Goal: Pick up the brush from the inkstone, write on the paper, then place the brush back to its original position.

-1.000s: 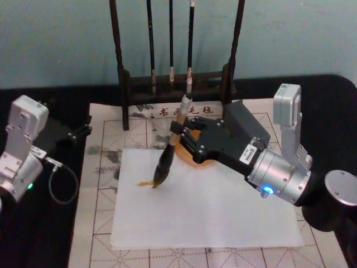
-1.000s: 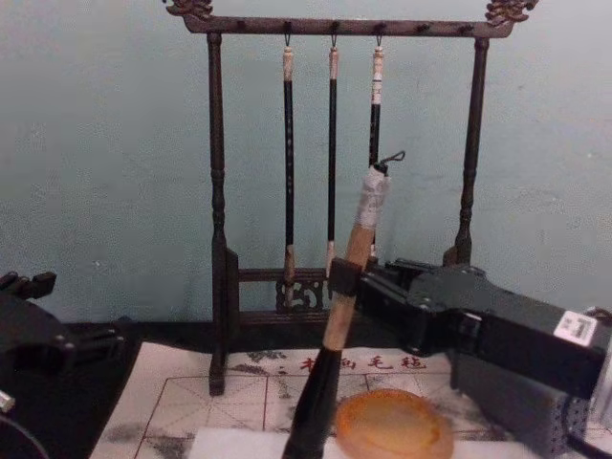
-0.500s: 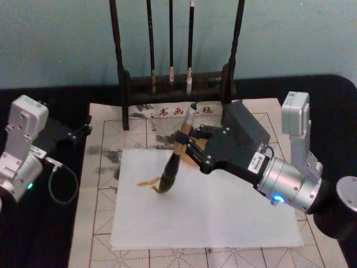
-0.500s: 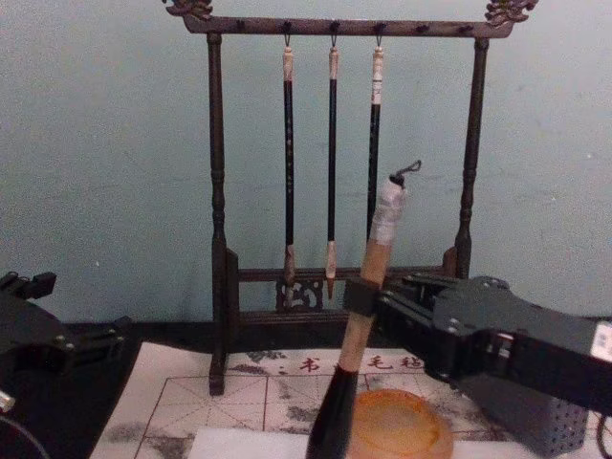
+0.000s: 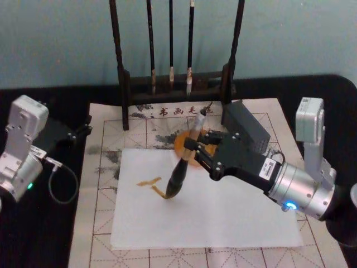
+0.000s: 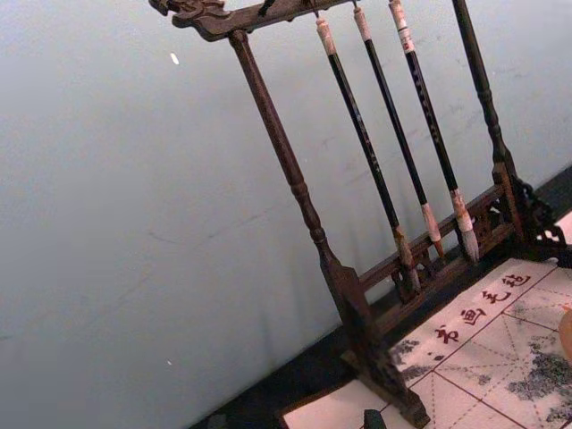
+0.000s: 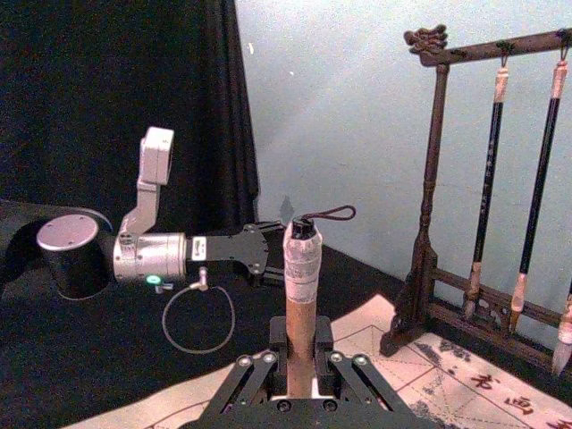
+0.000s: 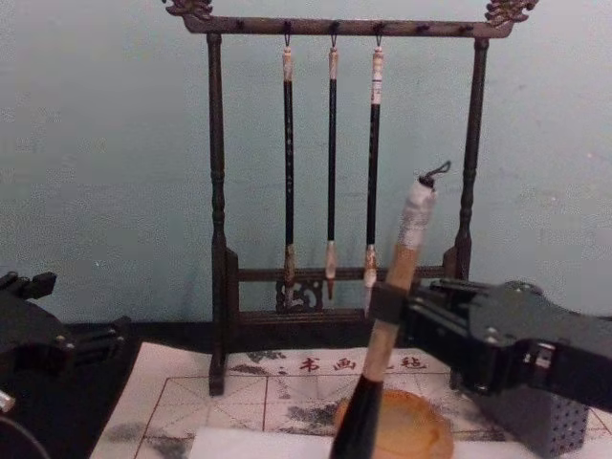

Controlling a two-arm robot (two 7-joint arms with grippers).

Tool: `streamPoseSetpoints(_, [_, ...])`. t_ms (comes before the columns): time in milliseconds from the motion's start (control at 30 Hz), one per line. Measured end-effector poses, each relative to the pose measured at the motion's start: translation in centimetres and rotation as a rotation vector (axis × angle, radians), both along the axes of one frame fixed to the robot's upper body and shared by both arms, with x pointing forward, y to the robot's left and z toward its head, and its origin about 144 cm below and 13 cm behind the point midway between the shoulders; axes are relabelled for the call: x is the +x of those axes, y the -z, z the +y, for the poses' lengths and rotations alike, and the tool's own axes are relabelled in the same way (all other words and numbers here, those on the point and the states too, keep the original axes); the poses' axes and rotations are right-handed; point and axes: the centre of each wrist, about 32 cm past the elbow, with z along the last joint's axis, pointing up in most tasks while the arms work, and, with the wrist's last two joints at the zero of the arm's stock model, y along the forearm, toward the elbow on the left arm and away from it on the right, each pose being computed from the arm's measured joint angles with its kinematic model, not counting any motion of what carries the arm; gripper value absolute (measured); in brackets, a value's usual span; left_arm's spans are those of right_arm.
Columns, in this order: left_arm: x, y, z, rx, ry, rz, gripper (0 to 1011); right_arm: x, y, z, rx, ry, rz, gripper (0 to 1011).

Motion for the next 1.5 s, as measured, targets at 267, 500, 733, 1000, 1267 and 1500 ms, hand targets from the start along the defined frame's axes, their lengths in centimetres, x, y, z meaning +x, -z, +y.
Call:
streamPoseSetpoints(267, [0.0, 0.0, 0.0, 0.000, 0.000, 0.000, 1001, -0.7, -0.2, -0.5, 0.006, -0.011, -0.009, 198])
streamPoseSetpoints(500, [0.0, 0.0, 0.0, 0.000, 0.000, 0.000, 1001, -1.0, -0.7, -0.7, 0.020, -0.013, -0.027, 198])
streamPoseSetpoints(733, [0.0, 0.0, 0.0, 0.000, 0.000, 0.000, 1001, -1.0, -1.2, -1.0, 0.049, 0.001, -0.045, 198])
streamPoseSetpoints(1000, [0.0, 0.0, 0.0, 0.000, 0.000, 0.000, 1001, -0.2, -1.8, -1.1, 0.092, 0.031, -0.043, 198])
streamPoseSetpoints(1267, [0.0, 0.0, 0.0, 0.000, 0.000, 0.000, 1001, 1.5, -2.5, -1.7, 0.164, 0.108, 0.028, 198])
streamPoseSetpoints(1500, [0.0, 0.0, 0.0, 0.000, 0.000, 0.000, 1001, 3.6, -3.0, -2.5, 0.220, 0.207, 0.121, 198])
